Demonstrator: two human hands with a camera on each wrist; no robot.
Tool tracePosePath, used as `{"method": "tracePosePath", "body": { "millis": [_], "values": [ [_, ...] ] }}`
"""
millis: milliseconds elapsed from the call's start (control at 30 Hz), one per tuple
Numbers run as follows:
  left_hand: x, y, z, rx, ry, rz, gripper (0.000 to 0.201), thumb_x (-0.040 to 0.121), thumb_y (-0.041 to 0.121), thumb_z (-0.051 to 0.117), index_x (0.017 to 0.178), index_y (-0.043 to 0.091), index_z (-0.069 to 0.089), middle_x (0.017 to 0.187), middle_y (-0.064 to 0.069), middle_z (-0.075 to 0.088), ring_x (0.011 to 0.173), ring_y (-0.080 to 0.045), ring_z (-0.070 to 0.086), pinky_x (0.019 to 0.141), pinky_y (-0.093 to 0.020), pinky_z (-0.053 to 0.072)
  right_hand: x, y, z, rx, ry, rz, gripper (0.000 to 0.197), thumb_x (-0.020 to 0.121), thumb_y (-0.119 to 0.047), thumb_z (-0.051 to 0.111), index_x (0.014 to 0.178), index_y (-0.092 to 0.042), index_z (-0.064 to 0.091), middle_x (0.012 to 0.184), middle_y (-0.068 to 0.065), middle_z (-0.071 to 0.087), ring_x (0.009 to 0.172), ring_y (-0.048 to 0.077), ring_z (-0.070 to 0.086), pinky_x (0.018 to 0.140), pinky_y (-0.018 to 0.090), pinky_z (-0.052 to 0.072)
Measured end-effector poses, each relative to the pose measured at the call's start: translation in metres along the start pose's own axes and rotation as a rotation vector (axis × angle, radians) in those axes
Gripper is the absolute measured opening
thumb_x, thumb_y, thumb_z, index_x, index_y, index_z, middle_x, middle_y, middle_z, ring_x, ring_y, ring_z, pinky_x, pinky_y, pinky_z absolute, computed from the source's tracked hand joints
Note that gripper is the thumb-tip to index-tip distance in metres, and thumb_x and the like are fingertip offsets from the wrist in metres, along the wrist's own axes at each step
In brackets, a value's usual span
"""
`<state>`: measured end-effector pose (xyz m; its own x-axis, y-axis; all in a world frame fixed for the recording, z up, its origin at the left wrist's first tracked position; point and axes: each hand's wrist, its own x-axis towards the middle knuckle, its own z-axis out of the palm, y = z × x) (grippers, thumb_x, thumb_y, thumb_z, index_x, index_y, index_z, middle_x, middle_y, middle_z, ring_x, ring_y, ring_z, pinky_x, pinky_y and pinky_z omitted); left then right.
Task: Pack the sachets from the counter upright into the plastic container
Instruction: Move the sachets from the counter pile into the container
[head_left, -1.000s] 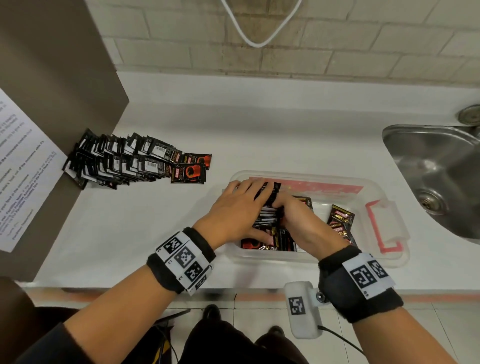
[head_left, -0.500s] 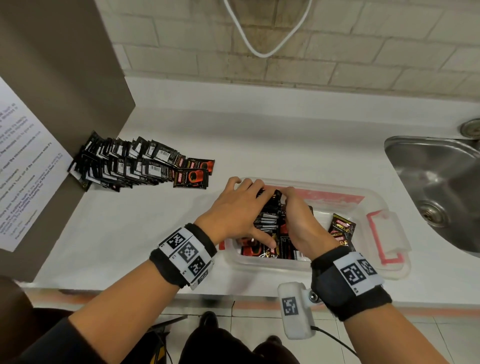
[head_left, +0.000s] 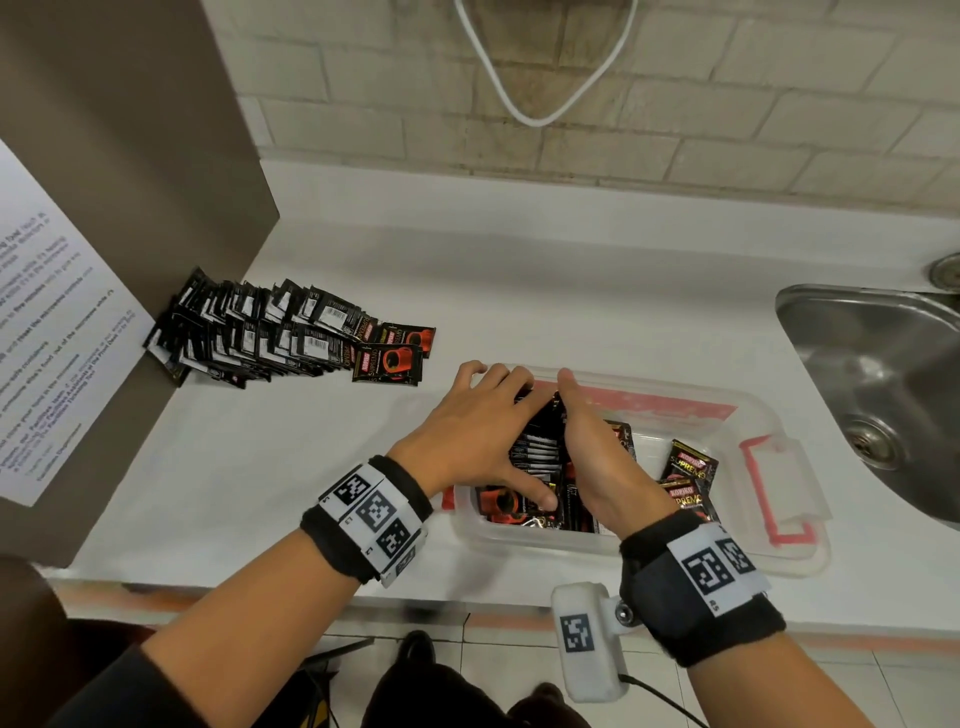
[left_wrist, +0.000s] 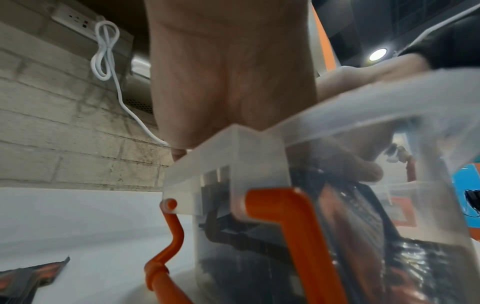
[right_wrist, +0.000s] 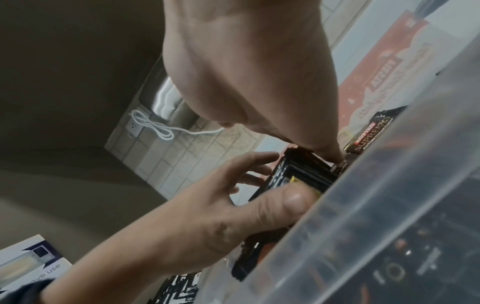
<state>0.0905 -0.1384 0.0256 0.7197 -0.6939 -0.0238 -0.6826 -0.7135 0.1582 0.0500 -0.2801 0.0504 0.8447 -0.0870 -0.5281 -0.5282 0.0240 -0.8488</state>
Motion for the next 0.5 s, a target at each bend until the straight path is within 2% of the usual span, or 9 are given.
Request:
{"method": "tracePosePath", "body": {
  "millis": [67, 100, 133, 167, 200, 233, 333, 400, 500],
  "values": [
    [-0.001, 0.000, -0.002, -0.031, 0.017, -0.002, 0.124, 0.055, 0.098, 0.050, 0.152, 0.024, 0.031, 0.138, 0.001, 0.042, 0.130, -0.019, 0.037, 0.118, -0.048, 0.016, 0.000, -0.002, -0.004, -0.013, 0.037, -0.027, 0.053, 0.105, -0.056, 0.030, 0.136, -0.019, 0.052, 0.114, -0.001, 0.064, 0.082, -0.005, 0.069, 0.057, 0.013, 0.051],
    [-0.002, -0.001, -0.003, -0.042, 0.023, -0.004, 0.123, 0.055, 0.098, 0.051, 0.152, 0.024, 0.031, 0.139, 0.001, 0.042, 0.131, -0.019, 0.036, 0.118, -0.048, 0.015, 0.000, -0.004, -0.005, 0.010, 0.060, -0.031, 0.054, 0.105, -0.056, 0.032, 0.137, -0.018, 0.051, 0.120, 0.001, 0.062, 0.091, -0.003, 0.069, 0.065, 0.014, 0.054],
    [-0.004, -0.002, -0.004, -0.053, 0.031, -0.005, 0.123, 0.056, 0.098, 0.050, 0.152, 0.024, 0.031, 0.140, 0.001, 0.041, 0.132, -0.018, 0.036, 0.118, -0.048, 0.015, 0.000, -0.006, -0.007, 0.047, 0.098, -0.033, 0.057, 0.104, -0.056, 0.034, 0.145, -0.018, 0.044, 0.135, 0.004, 0.056, 0.111, 0.005, 0.065, 0.081, 0.021, 0.053],
    [-0.005, -0.003, -0.005, -0.070, 0.043, -0.007, 0.122, 0.057, 0.098, 0.048, 0.153, 0.024, 0.032, 0.141, 0.001, 0.041, 0.132, -0.018, 0.035, 0.118, -0.047, 0.015, 0.000, -0.009, -0.007, 0.070, 0.161, -0.044, 0.062, 0.104, -0.056, 0.036, 0.153, -0.019, 0.033, 0.151, 0.005, 0.044, 0.130, 0.014, 0.053, 0.093, 0.028, 0.046],
    [-0.007, -0.005, -0.007, -0.098, 0.062, -0.013, 0.119, 0.059, 0.097, 0.047, 0.152, 0.024, 0.033, 0.140, 0.001, 0.041, 0.132, -0.017, 0.035, 0.119, -0.046, 0.014, -0.002, -0.012, -0.006, 0.062, 0.233, -0.076, 0.064, 0.103, -0.053, 0.039, 0.157, -0.021, 0.026, 0.159, 0.003, 0.031, 0.140, 0.020, 0.040, 0.098, 0.032, 0.038],
    [-0.009, -0.008, -0.009, -0.135, 0.089, -0.024, 0.115, 0.062, 0.096, 0.046, 0.151, 0.025, 0.035, 0.140, 0.002, 0.042, 0.131, -0.016, 0.034, 0.118, -0.044, 0.014, -0.003, -0.016, -0.004, 0.040, 0.304, -0.128, 0.063, 0.104, -0.050, 0.041, 0.157, -0.021, 0.025, 0.161, 0.001, 0.024, 0.143, 0.021, 0.033, 0.099, 0.034, 0.033],
    [-0.016, -0.021, -0.016, -0.254, 0.214, -0.099, 0.093, 0.077, 0.087, 0.043, 0.147, 0.027, 0.045, 0.133, 0.005, 0.046, 0.125, -0.013, 0.037, 0.112, -0.040, 0.021, -0.009, -0.025, 0.004, -0.018, 0.417, -0.300, 0.052, 0.101, -0.039, 0.052, 0.149, -0.023, 0.036, 0.153, 0.000, 0.021, 0.141, 0.020, 0.032, 0.105, 0.035, 0.032],
    [-0.023, -0.033, -0.019, -0.331, 0.304, -0.180, 0.079, 0.085, 0.080, 0.041, 0.143, 0.028, 0.052, 0.125, 0.007, 0.049, 0.120, -0.012, 0.042, 0.105, -0.036, 0.028, -0.014, -0.034, 0.014, -0.063, 0.375, -0.386, 0.045, 0.098, -0.034, 0.058, 0.140, -0.028, 0.042, 0.144, -0.003, 0.025, 0.137, 0.020, 0.034, 0.109, 0.038, 0.035],
    [-0.038, -0.060, -0.021, -0.441, 0.452, -0.309, 0.056, 0.093, 0.061, 0.053, 0.135, 0.024, 0.059, 0.117, 0.006, 0.053, 0.113, -0.013, 0.049, 0.103, -0.039, 0.037, -0.018, -0.049, 0.038, -0.189, 0.233, -0.469, 0.038, 0.096, -0.029, 0.061, 0.130, -0.033, 0.045, 0.136, -0.005, 0.030, 0.135, 0.018, 0.035, 0.108, 0.036, 0.036]
  ]
}}
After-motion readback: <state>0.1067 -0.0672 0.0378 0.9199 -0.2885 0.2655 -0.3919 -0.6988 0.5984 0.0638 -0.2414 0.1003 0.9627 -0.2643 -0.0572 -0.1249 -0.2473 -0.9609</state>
